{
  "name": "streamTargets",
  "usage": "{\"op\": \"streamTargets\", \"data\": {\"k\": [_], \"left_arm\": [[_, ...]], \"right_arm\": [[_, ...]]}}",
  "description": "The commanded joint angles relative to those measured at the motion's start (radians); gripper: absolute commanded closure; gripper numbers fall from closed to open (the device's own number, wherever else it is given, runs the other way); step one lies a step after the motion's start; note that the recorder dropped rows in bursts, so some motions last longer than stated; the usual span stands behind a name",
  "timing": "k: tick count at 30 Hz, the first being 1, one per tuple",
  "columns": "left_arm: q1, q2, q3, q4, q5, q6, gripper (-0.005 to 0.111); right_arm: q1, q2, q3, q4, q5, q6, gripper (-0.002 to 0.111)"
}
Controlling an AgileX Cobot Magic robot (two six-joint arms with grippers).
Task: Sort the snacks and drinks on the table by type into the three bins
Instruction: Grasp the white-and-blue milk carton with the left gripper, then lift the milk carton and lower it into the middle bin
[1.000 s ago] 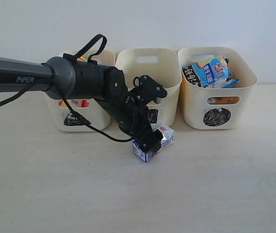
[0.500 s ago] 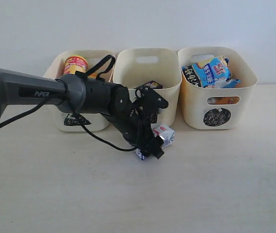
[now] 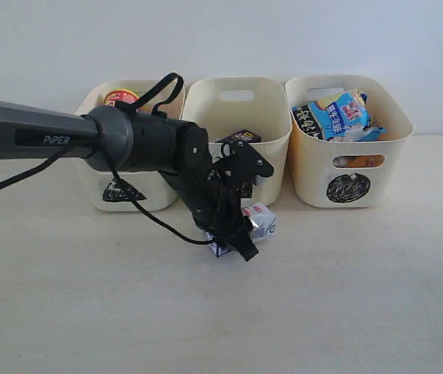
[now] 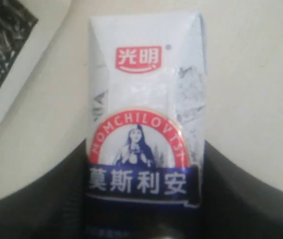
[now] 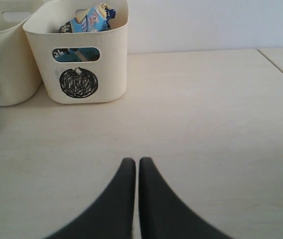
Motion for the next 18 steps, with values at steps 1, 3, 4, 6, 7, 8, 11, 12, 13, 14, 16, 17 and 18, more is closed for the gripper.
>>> {"op": "streamTargets", "data": {"k": [1,3,4,6,7,8,11,12,13,14,16,17,18], "left_arm": [[-0.036,-0.116,-0.005,-0.009,0.025,0.007,0.103],[-0.044,-0.164,-0.005,-0.017,0.047,0.007,0.103],[-0.044,-0.192,-0.005,-0.017,0.052,0.007,0.103],[-0.044,-0.239,-0.005,-0.018,0.040,0.007,0.103],[-0.041,-0.263,-0.005,-0.015,0.021,0.007,0.103],[-0.037,-0.285,-0.005,-0.015,-0.008,0.007,0.103],[-0.018,-0.321,-0.016,-0.015,-0.105,-0.004,0.103],[-0.012,-0.321,-0.031,-0.015,-0.113,-0.004,0.103],[-0.003,-0.318,-0.051,-0.013,-0.116,-0.004,0.103],[0.003,-0.310,-0.075,-0.011,-0.112,-0.004,0.103],[0.016,-0.291,-0.119,-0.008,-0.103,-0.004,0.103],[0.024,-0.279,-0.141,-0.007,-0.103,-0.012,0.103],[0.029,-0.266,-0.159,-0.007,-0.103,-0.024,0.103]], "right_arm": [[-0.009,-0.005,0.004,-0.003,-0.009,0.002,0.108],[-0.009,-0.005,0.004,-0.003,-0.009,0.002,0.108],[-0.009,-0.005,0.004,-0.003,-0.009,0.002,0.108],[-0.009,-0.005,0.004,-0.003,-0.009,0.002,0.108],[-0.009,-0.005,0.004,-0.003,-0.009,0.002,0.108],[-0.009,-0.005,0.004,-0.003,-0.009,0.002,0.108],[-0.009,-0.005,0.004,-0.003,-0.009,0.002,0.108],[-0.009,-0.005,0.004,-0.003,-0.009,0.002,0.108],[-0.009,-0.005,0.004,-0.003,-0.009,0.002,0.108],[-0.009,-0.005,0.004,-0.003,-0.009,0.002,0.108],[-0.009,-0.005,0.004,-0.003,-0.009,0.002,0.108],[-0.009,-0.005,0.004,-0.003,-0.009,0.002,0.108],[-0.009,-0.005,0.004,-0.003,-0.009,0.002,0.108]]}}
